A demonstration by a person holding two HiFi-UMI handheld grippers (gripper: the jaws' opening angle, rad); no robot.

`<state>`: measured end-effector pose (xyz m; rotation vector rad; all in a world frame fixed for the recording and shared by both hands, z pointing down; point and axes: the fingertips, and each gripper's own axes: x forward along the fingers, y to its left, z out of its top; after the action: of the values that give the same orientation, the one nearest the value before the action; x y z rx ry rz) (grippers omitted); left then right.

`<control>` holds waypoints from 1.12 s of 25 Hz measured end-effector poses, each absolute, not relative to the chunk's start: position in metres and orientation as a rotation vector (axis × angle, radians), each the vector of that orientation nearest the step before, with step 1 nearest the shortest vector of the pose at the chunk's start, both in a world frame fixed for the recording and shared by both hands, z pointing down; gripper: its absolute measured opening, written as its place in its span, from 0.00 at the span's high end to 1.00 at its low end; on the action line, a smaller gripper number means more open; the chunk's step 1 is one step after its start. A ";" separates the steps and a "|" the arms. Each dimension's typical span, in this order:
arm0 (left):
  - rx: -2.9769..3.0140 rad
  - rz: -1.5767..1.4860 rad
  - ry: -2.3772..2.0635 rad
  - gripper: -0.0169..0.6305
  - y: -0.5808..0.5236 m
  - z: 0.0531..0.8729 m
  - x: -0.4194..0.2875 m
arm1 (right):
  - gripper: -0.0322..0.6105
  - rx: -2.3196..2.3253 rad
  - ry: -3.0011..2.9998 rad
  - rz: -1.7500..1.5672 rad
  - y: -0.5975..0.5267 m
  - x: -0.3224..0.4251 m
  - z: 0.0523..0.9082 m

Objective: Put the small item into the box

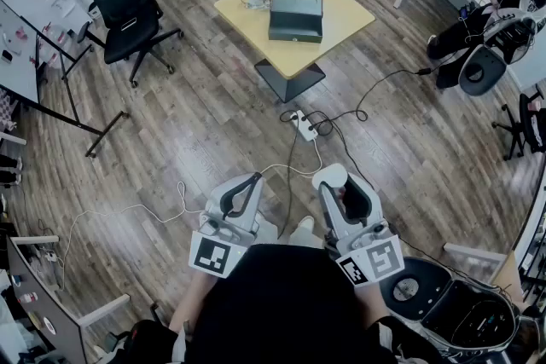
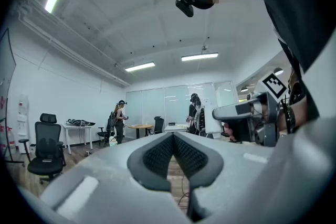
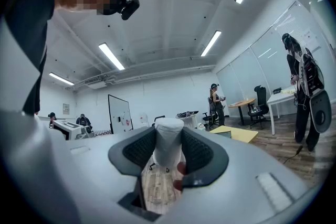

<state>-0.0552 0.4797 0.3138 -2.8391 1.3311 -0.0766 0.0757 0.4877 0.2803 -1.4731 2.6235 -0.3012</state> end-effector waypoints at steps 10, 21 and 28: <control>-2.864 -0.036 1.306 0.97 0.468 0.319 -0.096 | 0.70 -1.492 2.674 -0.265 0.477 0.025 0.281; -2.877 0.015 1.284 0.97 0.449 0.318 -0.148 | 0.70 -1.519 2.686 -0.229 0.462 -0.031 0.280; -2.865 0.021 1.295 0.97 0.446 0.317 -0.181 | 0.69 -1.521 2.655 -0.224 0.461 -0.059 0.279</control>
<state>-0.1812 0.4463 0.3170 -2.8649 1.2952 0.0206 -0.0587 0.4605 0.2790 -1.5208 2.6552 -0.2240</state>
